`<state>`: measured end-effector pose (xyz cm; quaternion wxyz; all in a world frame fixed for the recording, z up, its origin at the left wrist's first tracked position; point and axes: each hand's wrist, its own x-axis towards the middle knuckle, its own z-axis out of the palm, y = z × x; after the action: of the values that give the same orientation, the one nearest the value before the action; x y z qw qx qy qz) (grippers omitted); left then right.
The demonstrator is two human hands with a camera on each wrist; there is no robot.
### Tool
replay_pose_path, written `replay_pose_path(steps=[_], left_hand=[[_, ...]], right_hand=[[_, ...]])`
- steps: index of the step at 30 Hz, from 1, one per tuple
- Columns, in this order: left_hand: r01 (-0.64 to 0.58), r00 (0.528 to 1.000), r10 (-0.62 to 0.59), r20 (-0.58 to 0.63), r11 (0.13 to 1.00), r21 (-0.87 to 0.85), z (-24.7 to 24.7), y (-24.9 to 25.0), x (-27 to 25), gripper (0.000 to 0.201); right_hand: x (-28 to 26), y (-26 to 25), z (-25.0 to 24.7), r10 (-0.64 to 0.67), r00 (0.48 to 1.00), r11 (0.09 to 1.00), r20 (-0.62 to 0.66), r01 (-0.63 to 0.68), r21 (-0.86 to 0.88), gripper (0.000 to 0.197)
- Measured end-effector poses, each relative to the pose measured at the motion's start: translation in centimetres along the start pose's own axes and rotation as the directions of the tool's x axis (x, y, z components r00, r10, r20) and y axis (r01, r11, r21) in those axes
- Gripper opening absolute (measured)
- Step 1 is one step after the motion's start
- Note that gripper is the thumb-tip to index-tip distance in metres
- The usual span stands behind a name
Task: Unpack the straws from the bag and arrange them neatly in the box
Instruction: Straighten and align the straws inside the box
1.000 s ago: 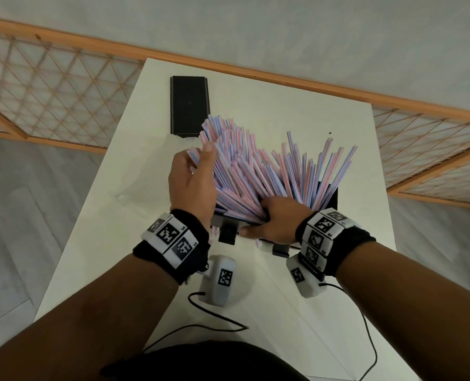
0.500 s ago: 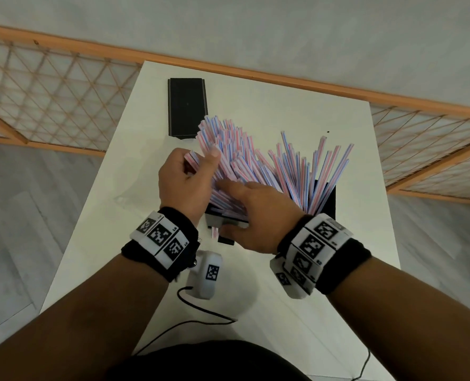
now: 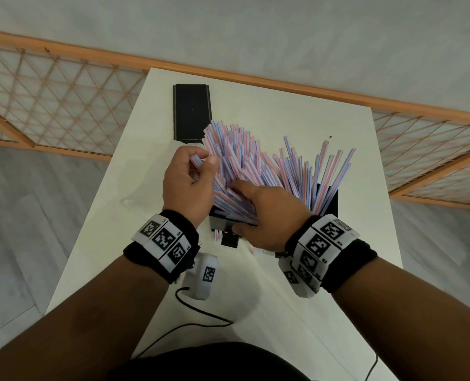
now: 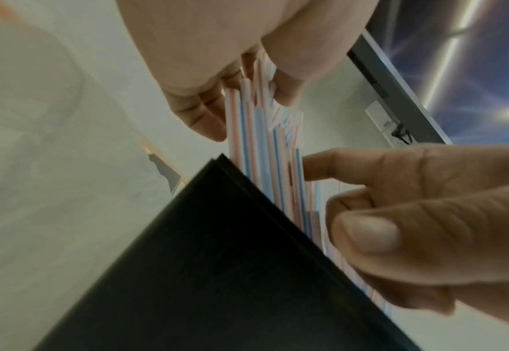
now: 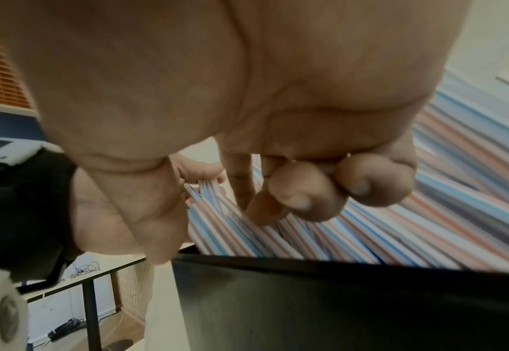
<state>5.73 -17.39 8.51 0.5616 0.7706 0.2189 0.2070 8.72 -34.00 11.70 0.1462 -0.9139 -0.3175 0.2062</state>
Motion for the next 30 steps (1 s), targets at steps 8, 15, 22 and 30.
replay_pose_path(steps=[8,15,22,30], left_hand=[[-0.212,0.976,0.183,0.115,0.916,0.34,-0.5,0.4,0.4,0.018],[-0.242,0.957,0.059,0.283,0.7,0.671,-0.5,2.0,0.1,0.02],[-0.205,0.96,-0.029,0.278,0.602,0.771,0.2,2.0,0.8,0.038],[-0.172,0.963,-0.051,0.265,0.644,0.745,0.4,2.4,1.1,0.024]], right_hand=[[0.2,-0.4,-0.1,0.051,0.997,0.998,0.053,-0.05,-0.028,0.08],[0.2,-0.1,0.0,0.031,0.999,0.988,0.04,-0.037,0.149,0.09],[0.1,0.3,0.1,0.029,0.998,0.982,0.051,-0.038,0.183,0.077],[-0.3,0.4,-0.6,-0.001,0.995,0.976,-0.098,0.023,0.215,0.048]])
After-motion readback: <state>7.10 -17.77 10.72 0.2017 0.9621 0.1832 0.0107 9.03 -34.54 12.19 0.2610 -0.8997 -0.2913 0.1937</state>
